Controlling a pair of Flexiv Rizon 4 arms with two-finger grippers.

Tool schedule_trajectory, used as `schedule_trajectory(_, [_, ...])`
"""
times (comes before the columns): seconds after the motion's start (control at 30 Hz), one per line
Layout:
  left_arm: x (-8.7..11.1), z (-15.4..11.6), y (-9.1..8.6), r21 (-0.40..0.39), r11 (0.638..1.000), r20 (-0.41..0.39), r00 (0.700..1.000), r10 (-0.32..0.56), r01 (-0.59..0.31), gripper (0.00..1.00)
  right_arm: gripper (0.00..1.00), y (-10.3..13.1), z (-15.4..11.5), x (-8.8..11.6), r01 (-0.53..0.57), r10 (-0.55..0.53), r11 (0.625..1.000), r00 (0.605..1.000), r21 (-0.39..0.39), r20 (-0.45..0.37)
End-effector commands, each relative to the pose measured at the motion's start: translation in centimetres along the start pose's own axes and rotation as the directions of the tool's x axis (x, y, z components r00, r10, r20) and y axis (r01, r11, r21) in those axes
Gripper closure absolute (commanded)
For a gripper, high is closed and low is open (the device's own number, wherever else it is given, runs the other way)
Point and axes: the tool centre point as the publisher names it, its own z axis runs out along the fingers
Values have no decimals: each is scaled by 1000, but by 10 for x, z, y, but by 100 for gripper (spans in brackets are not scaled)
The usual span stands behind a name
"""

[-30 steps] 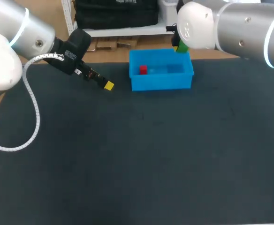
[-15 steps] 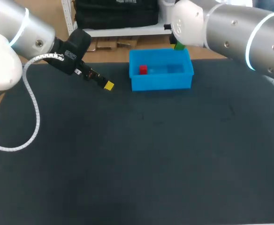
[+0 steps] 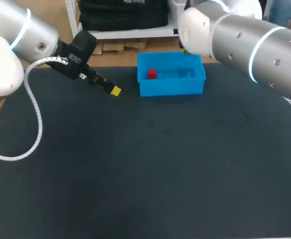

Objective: Use the left arm to pick the red cube and place it into the blue plastic box first, then use the right arm to grasp the green cube and put it into the same blue plastic box after the first action is fully finished.

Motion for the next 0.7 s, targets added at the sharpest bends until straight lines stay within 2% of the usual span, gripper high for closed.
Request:
schedule_trajectory(0.03, [2, 0, 0, 1, 1000, 6, 1000, 3, -3, 0, 100, -1, 16, -22, 0, 0, 1000, 997, -1, -74])
schedule_trajectory(0.43, [2, 0, 0, 1, 1000, 6, 1000, 3, -3, 0, 100, -1, 43, -35, 7, -8, 1000, 999, -10, -44])
schedule_trajectory(0.7, [2, 0, 0, 1, 1000, 6, 1000, 3, -3, 0, 100, -1, 59, -35, 0, -1, 1000, 999, -17, -52])
